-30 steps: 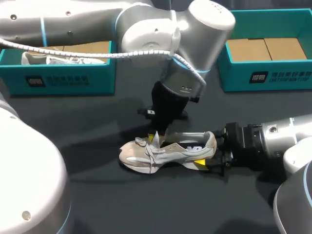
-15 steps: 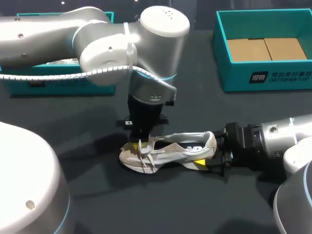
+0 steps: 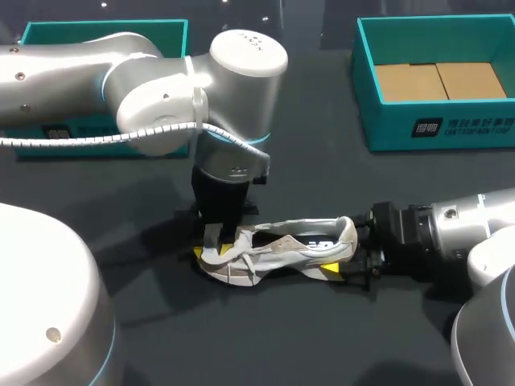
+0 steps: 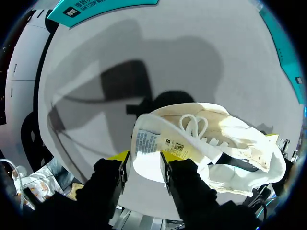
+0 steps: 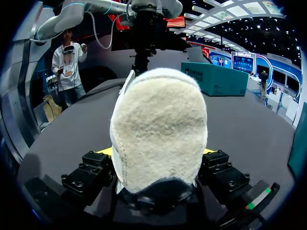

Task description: Take the shoe out of the shoebox, open the shoe tongue, remove and reinsert the insole, then place the shoe into the shoebox

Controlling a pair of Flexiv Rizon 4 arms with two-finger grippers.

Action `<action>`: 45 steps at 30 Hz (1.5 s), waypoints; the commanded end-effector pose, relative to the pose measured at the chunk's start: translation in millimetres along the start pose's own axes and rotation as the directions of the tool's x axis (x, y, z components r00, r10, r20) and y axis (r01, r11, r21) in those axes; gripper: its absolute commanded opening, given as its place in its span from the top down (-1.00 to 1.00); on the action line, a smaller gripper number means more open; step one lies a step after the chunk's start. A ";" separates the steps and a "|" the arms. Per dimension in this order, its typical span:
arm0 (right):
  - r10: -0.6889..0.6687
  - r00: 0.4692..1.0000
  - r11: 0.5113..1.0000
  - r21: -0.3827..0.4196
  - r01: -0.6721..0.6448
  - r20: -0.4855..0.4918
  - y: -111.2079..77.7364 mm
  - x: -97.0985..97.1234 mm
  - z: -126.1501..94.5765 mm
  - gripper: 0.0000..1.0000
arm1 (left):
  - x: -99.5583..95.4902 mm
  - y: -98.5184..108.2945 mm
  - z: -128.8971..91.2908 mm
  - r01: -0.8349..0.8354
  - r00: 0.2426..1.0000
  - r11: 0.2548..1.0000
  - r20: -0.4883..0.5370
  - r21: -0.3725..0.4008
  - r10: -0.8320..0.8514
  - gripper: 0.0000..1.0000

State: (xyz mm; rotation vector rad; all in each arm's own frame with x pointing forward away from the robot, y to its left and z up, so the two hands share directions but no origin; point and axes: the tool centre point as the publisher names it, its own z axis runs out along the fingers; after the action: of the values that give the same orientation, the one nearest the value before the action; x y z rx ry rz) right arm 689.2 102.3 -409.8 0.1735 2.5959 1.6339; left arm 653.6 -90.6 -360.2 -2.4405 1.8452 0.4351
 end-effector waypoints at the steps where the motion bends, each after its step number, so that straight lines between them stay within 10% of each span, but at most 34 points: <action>1: 0.001 1.000 1.000 0.005 -0.001 -0.001 -2.8 -0.9 1.9 1.00 | -11.6 4.1 -4.3 0.087 0.996 0.996 -0.009 0.013 -0.087 -0.26; 25: 0.001 1.000 1.000 0.005 -0.001 -0.001 -2.8 -0.9 1.9 1.00 | 13.8 28.7 -120.2 -0.329 0.911 0.906 -0.164 0.267 0.379 -0.33; 31: 0.001 1.000 1.000 0.005 -0.001 -0.001 -2.8 -0.9 1.9 1.00 | 28.1 28.0 -146.8 -0.580 0.733 0.732 -0.162 0.358 0.661 0.40; 32: 0.001 1.000 1.000 0.005 -0.001 -0.001 -2.8 -0.9 1.9 1.00 | 31.2 26.5 -152.1 -0.628 0.677 0.677 -0.161 0.384 0.719 1.00; 38: 0.001 1.000 1.000 0.005 -0.001 -0.001 -2.8 -0.9 1.9 1.00 | 42.9 19.6 -177.0 -0.839 0.352 0.330 -0.030 0.434 0.935 1.00; 45: 0.001 1.000 1.000 0.005 -0.001 -0.001 -2.8 -0.9 1.9 1.00 | 42.9 19.6 -177.0 -0.839 0.352 0.330 -0.030 0.434 0.935 1.00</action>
State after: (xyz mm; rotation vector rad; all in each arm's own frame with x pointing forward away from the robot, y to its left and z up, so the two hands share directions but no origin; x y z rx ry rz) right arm 689.2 102.1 -409.9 0.1737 2.5961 1.6339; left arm 678.2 -177.5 -196.6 -1.3759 2.8039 -0.2143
